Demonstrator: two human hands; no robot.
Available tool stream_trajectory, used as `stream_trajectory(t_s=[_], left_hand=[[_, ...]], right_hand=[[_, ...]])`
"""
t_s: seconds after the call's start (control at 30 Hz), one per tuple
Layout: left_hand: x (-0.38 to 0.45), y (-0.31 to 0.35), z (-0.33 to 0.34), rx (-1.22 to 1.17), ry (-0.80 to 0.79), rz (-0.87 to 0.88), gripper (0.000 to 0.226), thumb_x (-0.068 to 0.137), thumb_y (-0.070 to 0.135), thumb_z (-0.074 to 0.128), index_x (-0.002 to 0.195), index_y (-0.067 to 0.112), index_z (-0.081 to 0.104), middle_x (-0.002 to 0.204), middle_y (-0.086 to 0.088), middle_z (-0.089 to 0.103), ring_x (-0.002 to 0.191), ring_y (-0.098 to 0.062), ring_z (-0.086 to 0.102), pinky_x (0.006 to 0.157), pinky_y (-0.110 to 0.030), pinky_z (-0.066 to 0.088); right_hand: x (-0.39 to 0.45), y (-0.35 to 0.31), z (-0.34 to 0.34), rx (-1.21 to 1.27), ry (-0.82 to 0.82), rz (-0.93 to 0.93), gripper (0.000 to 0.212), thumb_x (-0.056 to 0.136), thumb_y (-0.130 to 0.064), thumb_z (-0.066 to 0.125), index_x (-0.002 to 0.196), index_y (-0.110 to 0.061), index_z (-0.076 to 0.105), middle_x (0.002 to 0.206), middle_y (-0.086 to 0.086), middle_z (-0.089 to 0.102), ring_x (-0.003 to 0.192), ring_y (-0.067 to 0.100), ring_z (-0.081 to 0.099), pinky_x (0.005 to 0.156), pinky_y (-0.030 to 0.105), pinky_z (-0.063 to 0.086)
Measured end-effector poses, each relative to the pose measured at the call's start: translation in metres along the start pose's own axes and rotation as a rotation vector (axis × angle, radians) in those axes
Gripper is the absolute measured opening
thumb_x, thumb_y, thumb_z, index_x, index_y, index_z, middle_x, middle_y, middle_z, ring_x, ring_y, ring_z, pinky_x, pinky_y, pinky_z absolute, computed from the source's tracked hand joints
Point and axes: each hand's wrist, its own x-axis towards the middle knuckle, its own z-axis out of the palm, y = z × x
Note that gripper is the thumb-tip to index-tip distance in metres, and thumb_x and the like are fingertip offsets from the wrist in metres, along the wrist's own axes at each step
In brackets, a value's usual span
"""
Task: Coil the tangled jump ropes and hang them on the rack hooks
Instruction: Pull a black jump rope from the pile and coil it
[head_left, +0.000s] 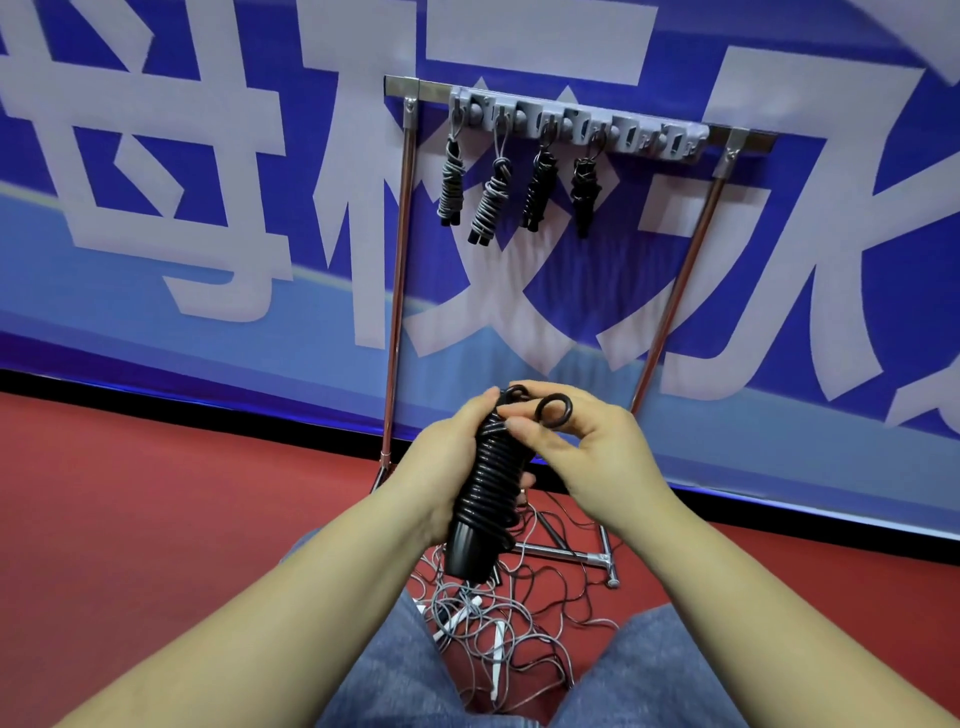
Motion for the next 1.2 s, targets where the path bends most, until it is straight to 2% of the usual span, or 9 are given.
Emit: stream_trajectory(t_s=[0.07,0.17,0.27,0.43,0.57,0.7,0.8,1.03,1.2], left_hand=[[0.000,0.002,-0.001,-0.006,0.022,0.017,0.040,0.092,0.043,0.053,0.092,0.004,0.064,0.058,-0.015,0.063,0.040,-0.024,0.057,0.044,-0.026,0.047],[-0.001,0.004,-0.003,-0.036,0.052,0.064,0.035,0.091,0.042,0.054,0.084,0.009,0.064,0.058,-0.011,0.065,0.040,-0.021,0.056,0.046,-0.024,0.045],[0.001,0.004,-0.005,-0.045,0.087,0.102,0.034,0.089,0.041,0.058,0.083,0.008,0.067,0.063,-0.012,0.066,0.044,-0.021,0.058,0.048,-0.024,0.044],[0.002,0.000,-0.009,-0.048,0.116,0.109,0.037,0.089,0.041,0.059,0.078,0.007,0.069,0.064,-0.018,0.063,0.043,-0.022,0.058,0.050,-0.027,0.043],[0.001,-0.004,-0.006,-0.028,0.139,0.137,0.035,0.089,0.040,0.059,0.081,0.007,0.069,0.066,-0.017,0.064,0.047,-0.023,0.059,0.052,-0.027,0.044],[-0.002,-0.009,0.000,0.004,0.141,0.195,0.030,0.090,0.039,0.058,0.080,0.014,0.073,0.075,-0.013,0.071,0.057,-0.025,0.064,0.054,-0.029,0.044],[-0.005,-0.014,0.005,0.011,0.139,0.219,0.033,0.092,0.036,0.057,0.077,0.013,0.075,0.078,-0.015,0.073,0.063,-0.027,0.061,0.055,-0.030,0.042],[-0.001,-0.019,-0.001,-0.038,0.236,0.180,0.034,0.087,0.042,0.062,0.070,0.014,0.073,0.071,-0.014,0.062,0.050,-0.023,0.048,0.057,-0.036,0.044],[-0.004,-0.028,-0.004,0.044,0.286,0.288,0.034,0.091,0.039,0.059,0.073,0.017,0.076,0.076,-0.007,0.073,0.060,-0.020,0.057,0.065,-0.036,0.046]], right_hand=[[0.000,-0.002,0.000,-0.002,-0.017,0.029,0.016,0.089,-0.024,0.063,0.099,-0.034,0.071,0.113,-0.023,0.061,0.111,-0.006,0.054,0.098,0.013,0.038],[-0.006,-0.004,0.004,-0.085,0.033,-0.022,0.029,0.091,-0.033,0.049,0.114,-0.027,0.066,0.114,-0.022,0.050,0.110,-0.005,0.050,0.096,0.010,0.035],[-0.012,-0.007,0.006,-0.002,0.008,-0.012,0.024,0.094,-0.016,0.053,0.117,-0.019,0.062,0.105,-0.015,0.051,0.090,-0.007,0.053,0.082,0.003,0.036],[-0.013,-0.004,0.002,0.210,-0.047,0.020,0.035,0.086,0.002,0.063,0.104,-0.028,0.067,0.106,0.004,0.065,0.096,0.007,0.064,0.082,0.012,0.045],[-0.010,-0.007,0.007,0.320,0.082,0.121,0.029,0.082,0.003,0.066,0.086,-0.025,0.071,0.077,-0.007,0.072,0.072,0.004,0.066,0.067,0.012,0.049],[-0.008,-0.008,0.015,0.384,0.256,0.202,0.018,0.088,-0.007,0.061,0.089,-0.023,0.069,0.054,-0.014,0.062,0.046,0.000,0.047,0.049,0.011,0.040],[-0.010,-0.010,0.021,0.399,0.327,0.227,0.014,0.091,-0.014,0.059,0.086,-0.019,0.071,0.047,-0.015,0.054,0.046,-0.002,0.046,0.051,0.008,0.038],[-0.019,-0.005,0.035,0.471,0.389,0.363,0.016,0.092,-0.022,0.058,0.086,-0.030,0.071,0.052,-0.018,0.058,0.046,-0.002,0.047,0.059,0.013,0.036],[-0.018,-0.002,0.038,0.415,0.335,0.369,0.024,0.090,-0.013,0.062,0.113,-0.014,0.067,0.053,-0.013,0.055,0.048,-0.002,0.049,0.056,0.007,0.039]])
